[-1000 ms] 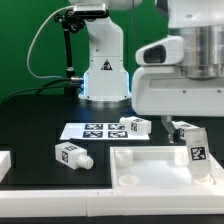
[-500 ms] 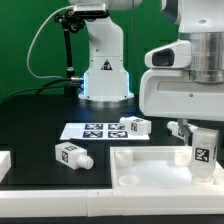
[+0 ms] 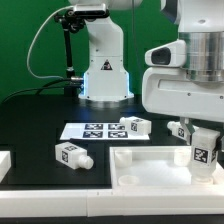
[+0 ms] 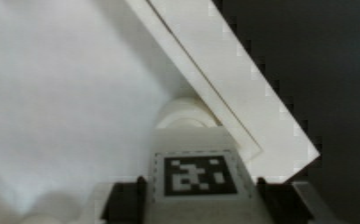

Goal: Assemble one leg

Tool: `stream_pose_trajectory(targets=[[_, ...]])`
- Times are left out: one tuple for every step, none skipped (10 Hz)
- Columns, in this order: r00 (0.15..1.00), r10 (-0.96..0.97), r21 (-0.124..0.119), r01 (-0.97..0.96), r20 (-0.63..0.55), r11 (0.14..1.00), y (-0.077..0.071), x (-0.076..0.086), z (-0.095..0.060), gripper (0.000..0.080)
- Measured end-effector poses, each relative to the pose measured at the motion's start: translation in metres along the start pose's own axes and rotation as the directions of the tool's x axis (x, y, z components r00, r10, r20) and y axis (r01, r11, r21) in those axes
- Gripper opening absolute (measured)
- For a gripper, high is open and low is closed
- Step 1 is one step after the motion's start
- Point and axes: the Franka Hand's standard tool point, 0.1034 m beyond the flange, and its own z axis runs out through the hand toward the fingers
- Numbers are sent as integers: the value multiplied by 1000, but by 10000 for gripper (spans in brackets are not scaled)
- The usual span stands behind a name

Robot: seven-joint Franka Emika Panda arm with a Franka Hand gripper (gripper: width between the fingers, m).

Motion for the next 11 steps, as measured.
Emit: stream_pose_trajectory(targets=[[988, 154, 5, -154, -1, 988, -1, 0, 0, 285], [955, 296, 12, -296, -1, 955, -1, 1, 0, 285], [904, 427, 21, -427, 7, 904, -1, 2, 0, 285], [835, 551, 42, -551, 8, 834, -2, 1, 1, 285], [755, 655, 71, -654, 7, 753, -4, -1, 1, 285], [725, 688, 85, -686, 11, 722, -5, -2, 2, 285], [694, 720, 89, -718, 18, 690, -5, -2, 1, 285], [702, 712, 88, -710, 16, 699, -5, -2, 2, 361], [744, 668, 88, -666, 7, 741, -4, -1, 2, 361], [856, 517, 80, -515, -16, 854, -2, 1, 2, 497], [954, 296, 62, -293, -52, 954, -1, 5, 0, 616]])
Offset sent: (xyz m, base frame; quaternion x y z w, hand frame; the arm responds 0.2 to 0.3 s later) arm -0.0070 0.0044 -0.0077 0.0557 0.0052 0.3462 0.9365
